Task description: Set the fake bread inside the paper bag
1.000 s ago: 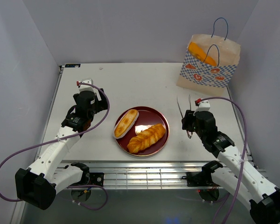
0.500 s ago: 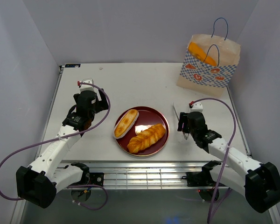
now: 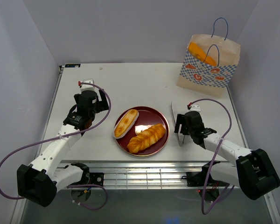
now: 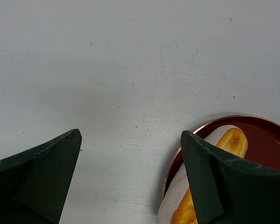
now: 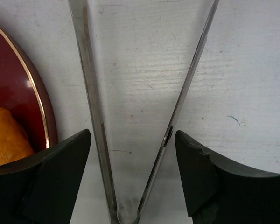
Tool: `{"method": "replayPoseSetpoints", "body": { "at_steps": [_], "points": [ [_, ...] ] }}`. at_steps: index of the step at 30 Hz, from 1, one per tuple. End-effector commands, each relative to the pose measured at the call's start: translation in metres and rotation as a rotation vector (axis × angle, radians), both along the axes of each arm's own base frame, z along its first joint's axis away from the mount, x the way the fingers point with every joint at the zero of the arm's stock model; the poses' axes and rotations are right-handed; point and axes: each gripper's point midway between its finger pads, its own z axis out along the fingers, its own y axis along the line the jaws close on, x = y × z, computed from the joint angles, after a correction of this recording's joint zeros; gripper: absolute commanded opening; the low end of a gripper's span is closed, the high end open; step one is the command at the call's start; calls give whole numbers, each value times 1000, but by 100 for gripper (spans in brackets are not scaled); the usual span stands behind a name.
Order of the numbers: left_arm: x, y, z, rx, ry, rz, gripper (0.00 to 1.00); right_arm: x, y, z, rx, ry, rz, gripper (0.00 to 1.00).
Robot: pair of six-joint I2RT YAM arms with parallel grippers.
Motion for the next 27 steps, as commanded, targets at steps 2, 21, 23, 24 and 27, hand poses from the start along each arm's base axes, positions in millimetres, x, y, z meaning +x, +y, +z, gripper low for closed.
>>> {"method": "replayPoseSetpoints", "body": {
  "at_steps": [2,21,23,24,27],
  "points": [
    [3,-1,11,-1,-23,0,98,12,6,24,66,-70,-6,84],
    [-5,10,40,-21,-114,45,98,53,-9,181,-41,-277,-22,93],
    [-9,13,46,-29,-143,53,98,58,-9,207,-37,-325,-23,90],
    [-9,14,51,-34,-161,58,98,59,-11,212,-46,-339,-25,90],
    [-12,18,59,-40,-200,71,98,57,-10,220,-38,-373,-14,90]
  ]
}}
